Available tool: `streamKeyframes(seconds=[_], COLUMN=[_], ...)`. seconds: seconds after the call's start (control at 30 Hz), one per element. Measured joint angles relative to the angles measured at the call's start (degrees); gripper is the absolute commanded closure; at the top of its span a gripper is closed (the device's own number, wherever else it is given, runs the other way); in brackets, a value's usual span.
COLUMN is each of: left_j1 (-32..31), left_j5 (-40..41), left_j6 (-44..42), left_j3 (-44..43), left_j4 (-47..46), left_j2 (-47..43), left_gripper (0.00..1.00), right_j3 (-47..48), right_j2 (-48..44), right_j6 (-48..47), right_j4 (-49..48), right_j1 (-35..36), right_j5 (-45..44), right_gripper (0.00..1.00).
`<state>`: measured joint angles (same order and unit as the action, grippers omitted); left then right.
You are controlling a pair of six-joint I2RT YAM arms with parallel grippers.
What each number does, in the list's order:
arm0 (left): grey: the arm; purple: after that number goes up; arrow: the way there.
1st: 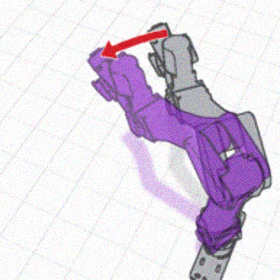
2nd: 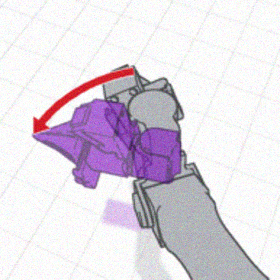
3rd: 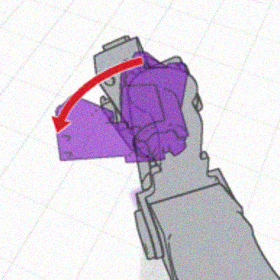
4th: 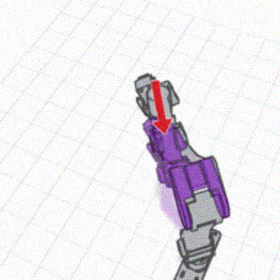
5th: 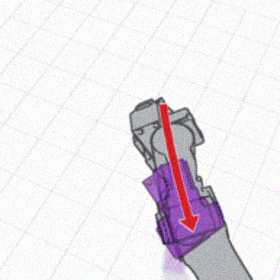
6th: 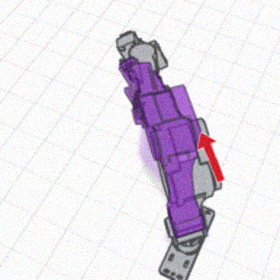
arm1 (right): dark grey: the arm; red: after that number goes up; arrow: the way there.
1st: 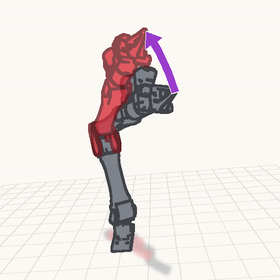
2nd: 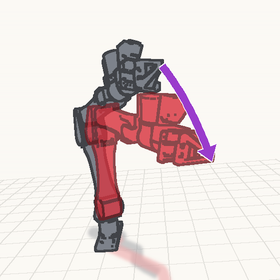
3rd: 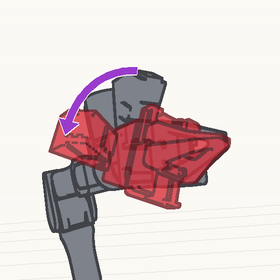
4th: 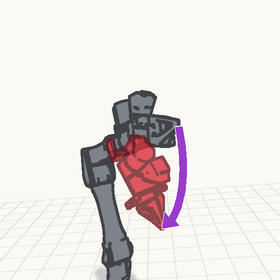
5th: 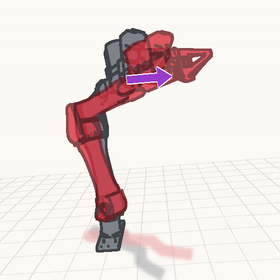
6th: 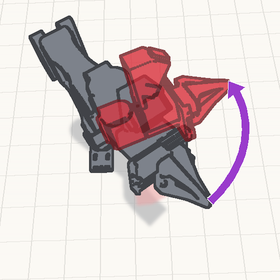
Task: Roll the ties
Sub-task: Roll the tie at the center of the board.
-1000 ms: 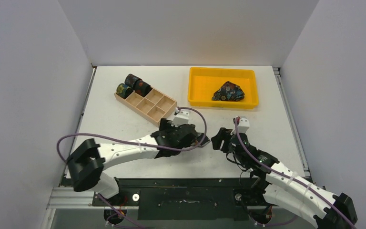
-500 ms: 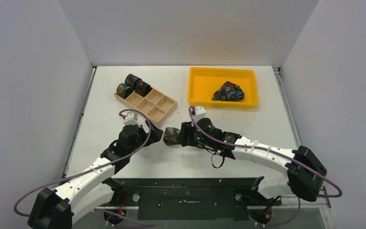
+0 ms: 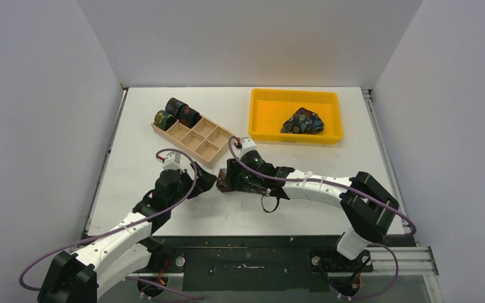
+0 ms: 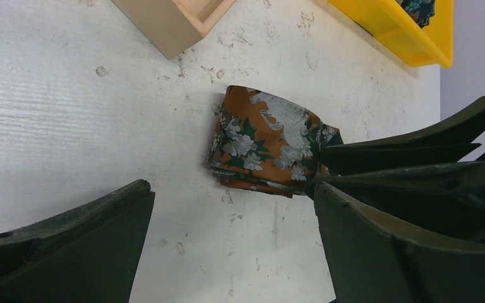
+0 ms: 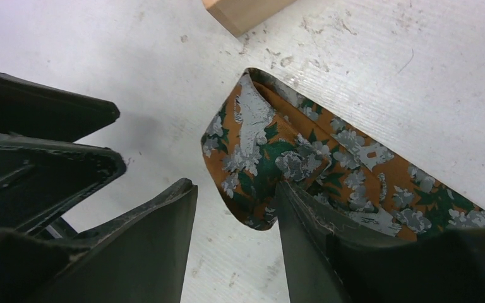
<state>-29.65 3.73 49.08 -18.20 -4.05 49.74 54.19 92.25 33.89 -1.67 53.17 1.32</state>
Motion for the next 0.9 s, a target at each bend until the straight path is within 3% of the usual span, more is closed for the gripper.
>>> streamKeyframes(seconds=[0.9], left_j1=[0.6], left_j5=[-5.3], left_j6=[1.4], left_j3=[0.6], left_j4=[-5.7], left_j2=[7.8], left_gripper=[0.0], right_j3=[-7.0], right_j2=[1.3], right_j6=[0.3], right_j4=[-2.6], right_j1=[-6.6], right_j5=[1.4], right_gripper=[0.53])
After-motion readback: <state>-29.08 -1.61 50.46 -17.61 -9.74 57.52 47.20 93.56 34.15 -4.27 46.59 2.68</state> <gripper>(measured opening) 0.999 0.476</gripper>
